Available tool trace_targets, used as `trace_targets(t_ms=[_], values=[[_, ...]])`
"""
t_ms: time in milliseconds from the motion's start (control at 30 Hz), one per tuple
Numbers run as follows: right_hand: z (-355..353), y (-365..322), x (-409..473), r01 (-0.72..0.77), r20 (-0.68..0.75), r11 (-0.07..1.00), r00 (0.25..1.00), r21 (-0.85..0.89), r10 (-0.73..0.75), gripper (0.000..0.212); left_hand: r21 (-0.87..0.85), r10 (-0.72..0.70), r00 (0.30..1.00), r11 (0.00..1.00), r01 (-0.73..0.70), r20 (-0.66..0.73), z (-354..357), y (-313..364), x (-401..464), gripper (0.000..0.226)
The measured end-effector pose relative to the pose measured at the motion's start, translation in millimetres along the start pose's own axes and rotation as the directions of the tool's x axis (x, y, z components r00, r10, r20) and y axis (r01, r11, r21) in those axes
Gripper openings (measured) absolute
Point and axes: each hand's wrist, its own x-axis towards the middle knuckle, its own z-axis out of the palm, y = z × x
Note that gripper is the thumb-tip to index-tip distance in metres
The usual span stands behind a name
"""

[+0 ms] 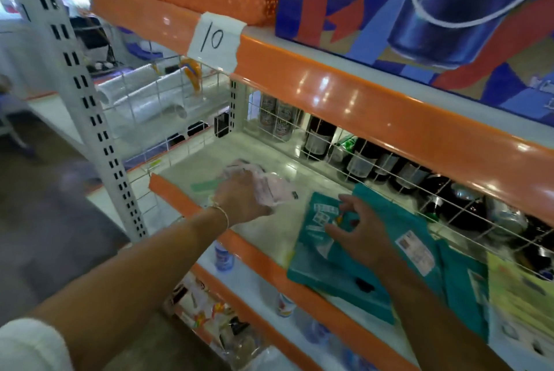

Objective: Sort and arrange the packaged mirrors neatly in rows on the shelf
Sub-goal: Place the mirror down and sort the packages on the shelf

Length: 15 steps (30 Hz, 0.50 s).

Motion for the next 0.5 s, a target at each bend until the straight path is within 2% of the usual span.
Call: trace_targets(t_ms=[167, 333, 500], values=[[5.8, -2.6, 1.3, -0.055, -0.065, 0.998, 0.996, -0.02, 0.054, 0.051, 0.032, -0.183, 0.983, 0.982, 0.184, -0.031, -7.0, -22.7, 17.6, 0.098], [5.1, -6.2, 1.4, -0.104, -0.126, 0.994, 0.987, -0.021, 0.1, 0.047, 0.142, -0.148, 0.988, 0.978, 0.153, -0.043, -4.1, -29.4, 29.0, 0.093], [5.9, -9.3, -2.2, -0.118, -0.153, 0.993, 0.982, -0.017, 0.114, 0.047, 0.373, -0.054, 0.996, 0.925, 0.078, -0.075, 2.5, -28.6, 28.7, 0.086]])
